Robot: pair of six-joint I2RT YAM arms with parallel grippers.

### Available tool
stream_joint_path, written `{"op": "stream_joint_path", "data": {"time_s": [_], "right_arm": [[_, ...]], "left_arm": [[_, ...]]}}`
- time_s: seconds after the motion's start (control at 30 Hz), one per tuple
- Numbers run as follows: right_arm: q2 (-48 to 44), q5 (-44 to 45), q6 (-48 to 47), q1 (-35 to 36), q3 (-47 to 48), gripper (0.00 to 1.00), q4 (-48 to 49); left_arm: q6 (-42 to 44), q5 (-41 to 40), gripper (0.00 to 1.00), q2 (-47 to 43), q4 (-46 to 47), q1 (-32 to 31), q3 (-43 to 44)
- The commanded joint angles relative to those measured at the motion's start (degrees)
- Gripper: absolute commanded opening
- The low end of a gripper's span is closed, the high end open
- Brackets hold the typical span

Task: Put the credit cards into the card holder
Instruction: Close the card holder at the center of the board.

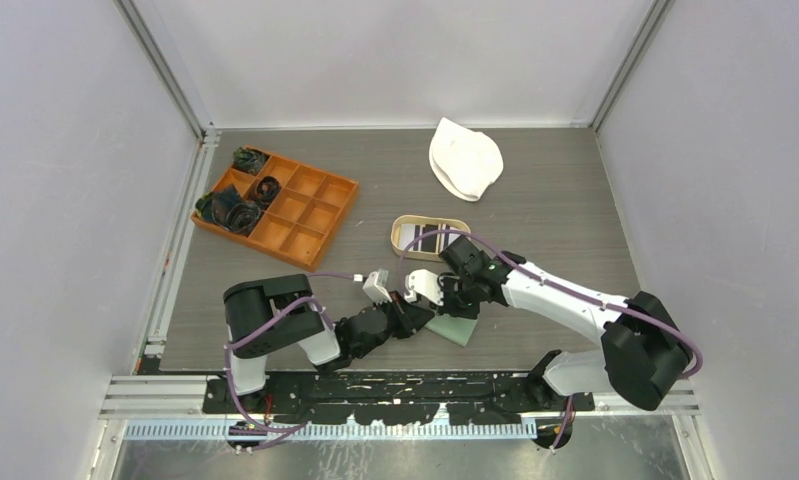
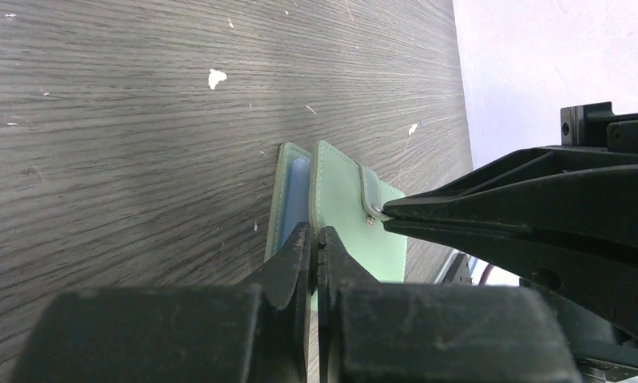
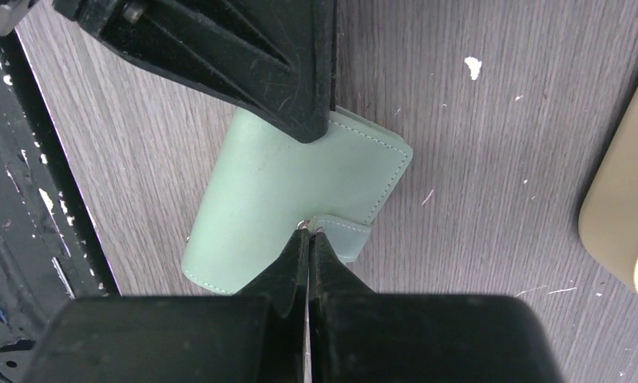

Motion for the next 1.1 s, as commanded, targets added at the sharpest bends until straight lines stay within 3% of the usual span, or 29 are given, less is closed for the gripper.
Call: {"op": "stream_joint_path", "data": {"time_s": [0.0,1.07], "right_arm": [[-2.58,-1.12,-2.46,0.88,-0.98,0.01,-1.18],[-2.7,2.17,-8.26,11.5,-7.29,0.01,-4.27]], "left_arm": [[0.85,-0.67,0.0,-0.33,2.24,-0.09,-0.41],[0.72,-0.63,0.0,-0.21,2.77,-0.25,-0.63]]}}
